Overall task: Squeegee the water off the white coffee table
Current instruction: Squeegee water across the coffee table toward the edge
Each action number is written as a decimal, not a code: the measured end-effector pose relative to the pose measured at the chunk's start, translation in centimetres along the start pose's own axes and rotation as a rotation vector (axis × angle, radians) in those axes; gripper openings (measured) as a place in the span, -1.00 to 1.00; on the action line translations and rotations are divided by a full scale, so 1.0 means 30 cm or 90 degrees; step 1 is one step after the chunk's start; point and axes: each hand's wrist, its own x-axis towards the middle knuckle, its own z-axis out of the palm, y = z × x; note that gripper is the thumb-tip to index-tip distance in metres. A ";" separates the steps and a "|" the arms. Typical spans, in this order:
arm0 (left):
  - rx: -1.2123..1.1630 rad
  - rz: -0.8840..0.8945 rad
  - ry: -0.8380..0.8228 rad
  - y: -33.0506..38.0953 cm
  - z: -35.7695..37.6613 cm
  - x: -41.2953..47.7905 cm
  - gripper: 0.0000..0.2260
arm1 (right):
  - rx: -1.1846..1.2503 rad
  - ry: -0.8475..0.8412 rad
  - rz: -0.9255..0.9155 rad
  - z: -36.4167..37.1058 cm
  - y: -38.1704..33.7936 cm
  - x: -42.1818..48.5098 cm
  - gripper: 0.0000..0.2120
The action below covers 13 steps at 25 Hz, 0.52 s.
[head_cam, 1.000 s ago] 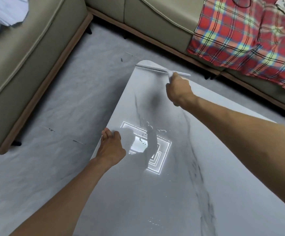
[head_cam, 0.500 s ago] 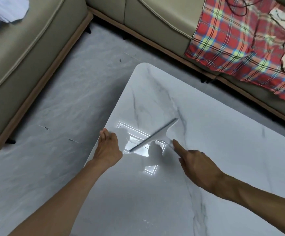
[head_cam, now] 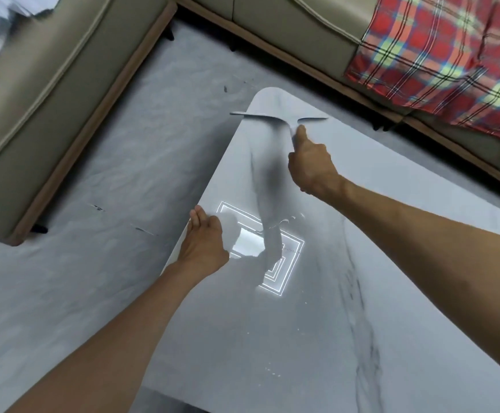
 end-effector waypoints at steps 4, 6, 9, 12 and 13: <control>-0.094 0.015 0.073 -0.029 -0.003 -0.036 -0.65 | -0.181 -0.061 -0.139 0.120 0.134 -0.231 -0.35; -0.128 0.002 0.161 -0.065 -0.002 -0.072 -0.69 | -0.264 -0.105 -0.175 0.144 0.215 -0.350 -0.30; -0.118 -0.004 0.217 -0.098 0.017 -0.151 -0.77 | -0.274 -0.188 -0.189 0.103 0.289 -0.502 -0.28; -0.125 -0.024 0.231 -0.125 0.032 -0.201 -0.84 | -0.162 -0.152 -0.176 0.025 0.257 -0.484 -0.40; -0.135 -0.041 0.231 -0.142 0.031 -0.210 -0.84 | -0.119 -0.105 -0.174 0.011 0.221 -0.437 -0.44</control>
